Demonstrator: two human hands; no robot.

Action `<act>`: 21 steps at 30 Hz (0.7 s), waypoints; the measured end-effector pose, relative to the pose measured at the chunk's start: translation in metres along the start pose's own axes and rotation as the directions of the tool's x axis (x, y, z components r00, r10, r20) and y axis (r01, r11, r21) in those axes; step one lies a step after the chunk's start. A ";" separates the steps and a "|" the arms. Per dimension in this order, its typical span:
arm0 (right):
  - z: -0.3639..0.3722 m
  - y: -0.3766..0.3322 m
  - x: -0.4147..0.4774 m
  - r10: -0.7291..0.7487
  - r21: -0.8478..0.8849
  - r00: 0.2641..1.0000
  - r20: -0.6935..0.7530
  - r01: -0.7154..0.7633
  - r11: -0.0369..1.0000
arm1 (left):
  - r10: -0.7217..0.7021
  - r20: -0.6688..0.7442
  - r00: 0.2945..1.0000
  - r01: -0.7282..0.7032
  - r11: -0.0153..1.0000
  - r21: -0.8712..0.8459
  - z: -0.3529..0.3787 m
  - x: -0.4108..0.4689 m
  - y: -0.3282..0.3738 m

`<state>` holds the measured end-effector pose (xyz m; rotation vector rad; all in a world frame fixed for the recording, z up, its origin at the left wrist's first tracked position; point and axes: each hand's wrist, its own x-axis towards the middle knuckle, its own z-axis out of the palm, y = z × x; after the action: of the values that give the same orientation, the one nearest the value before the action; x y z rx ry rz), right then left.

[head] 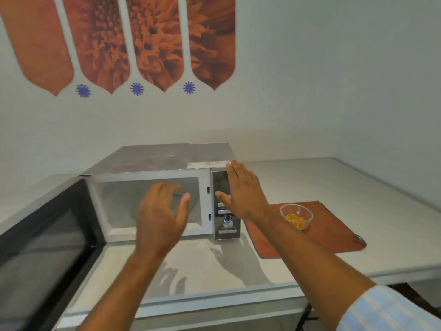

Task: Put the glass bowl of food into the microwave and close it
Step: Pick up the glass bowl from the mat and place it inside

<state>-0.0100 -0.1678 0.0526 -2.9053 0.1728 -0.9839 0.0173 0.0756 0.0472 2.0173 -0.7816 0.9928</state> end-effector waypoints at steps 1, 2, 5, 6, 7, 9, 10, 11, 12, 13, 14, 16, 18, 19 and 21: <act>-0.001 0.006 -0.006 0.015 0.022 1.000 -0.020 -0.015 1.000 | 0.033 0.001 0.999 -0.033 0.996 -0.082 0.014 -0.004 0.015; -0.001 0.013 -0.014 0.032 0.043 0.998 -0.045 -0.031 0.999 | 0.053 0.010 0.999 -0.051 0.987 -0.154 0.026 -0.008 0.030; -0.001 0.047 -0.033 0.115 0.081 0.990 -0.087 -0.108 0.991 | 0.051 0.093 0.994 -0.015 0.935 -0.354 0.065 -0.012 0.074; -0.001 0.061 -0.038 0.149 0.091 0.985 -0.092 -0.141 0.986 | 0.030 0.134 0.990 0.027 0.913 -0.407 0.078 -0.013 0.088; -0.002 0.075 -0.043 0.190 0.104 0.977 -0.093 -0.181 0.978 | 0.009 0.166 0.986 0.069 0.887 -0.457 0.092 -0.013 0.102; -0.004 0.103 -0.050 0.283 0.143 0.955 -0.089 -0.269 0.953 | -0.047 0.226 0.973 0.164 0.832 -0.530 0.121 -0.013 0.126; -0.006 0.117 -0.053 0.322 0.156 0.943 -0.086 -0.307 0.939 | -0.090 0.270 0.959 0.229 0.805 -0.547 0.138 -0.013 0.136; -0.006 0.130 -0.057 0.357 0.160 0.931 -0.080 -0.342 0.926 | -0.134 0.318 0.939 0.298 0.778 -0.552 0.155 -0.013 0.144; -0.006 0.143 -0.061 0.388 0.160 0.919 -0.072 -0.374 0.914 | -0.177 0.362 0.915 0.361 0.758 -0.543 0.172 -0.012 0.150; -0.006 0.155 -0.064 0.416 0.158 0.907 -0.063 -0.402 0.902 | -0.211 0.400 0.892 0.412 0.746 -0.524 0.190 -0.012 0.156; -0.005 0.165 -0.067 0.437 0.155 0.898 -0.053 -0.425 0.892 | -0.238 0.432 0.870 0.451 0.736 -0.504 0.206 -0.012 0.159; 0.000 0.183 -0.074 0.463 0.149 0.886 -0.015 -0.456 0.877 | -0.279 0.482 0.831 0.515 0.713 -0.476 0.236 -0.012 0.163; 0.007 0.198 -0.081 0.482 0.167 0.876 0.023 -0.479 0.862 | -0.307 0.533 0.789 0.568 0.694 -0.441 0.261 -0.013 0.163; 0.011 0.207 -0.085 0.492 0.187 0.870 0.036 -0.490 0.851 | -0.317 0.564 0.762 0.600 0.672 -0.433 0.273 -0.014 0.162; 0.020 0.223 -0.092 0.524 0.229 0.849 0.066 -0.524 0.820 | -0.350 0.621 0.701 0.676 0.605 -0.422 0.294 -0.016 0.162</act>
<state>-0.0893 -0.3764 -0.0416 -2.4212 0.7544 -0.8299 -0.0023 -0.2500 -0.0345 1.7045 -0.5691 -0.1650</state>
